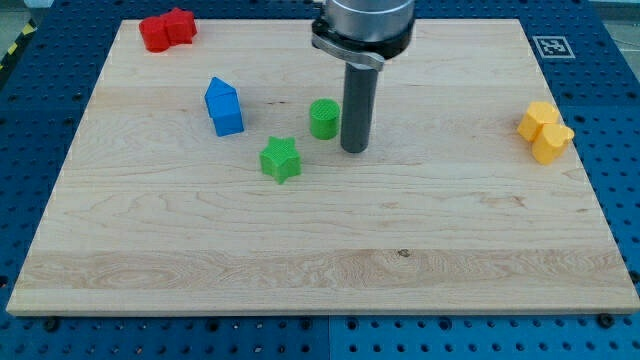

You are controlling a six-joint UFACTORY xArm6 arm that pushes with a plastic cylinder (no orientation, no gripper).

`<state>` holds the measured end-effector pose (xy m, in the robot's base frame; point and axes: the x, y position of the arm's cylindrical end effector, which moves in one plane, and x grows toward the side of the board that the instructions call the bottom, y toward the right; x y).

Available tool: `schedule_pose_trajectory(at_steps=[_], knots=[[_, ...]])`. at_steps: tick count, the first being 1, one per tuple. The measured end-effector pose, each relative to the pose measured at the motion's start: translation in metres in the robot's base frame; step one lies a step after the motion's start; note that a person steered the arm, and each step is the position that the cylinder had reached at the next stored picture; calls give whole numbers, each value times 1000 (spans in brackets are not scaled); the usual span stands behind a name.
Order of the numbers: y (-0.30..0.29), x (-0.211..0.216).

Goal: Place green circle to the right of blue blocks

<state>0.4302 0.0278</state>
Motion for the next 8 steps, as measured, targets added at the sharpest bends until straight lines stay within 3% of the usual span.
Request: schedule_pose_trajectory(at_steps=[8], knots=[[-9,-36]])
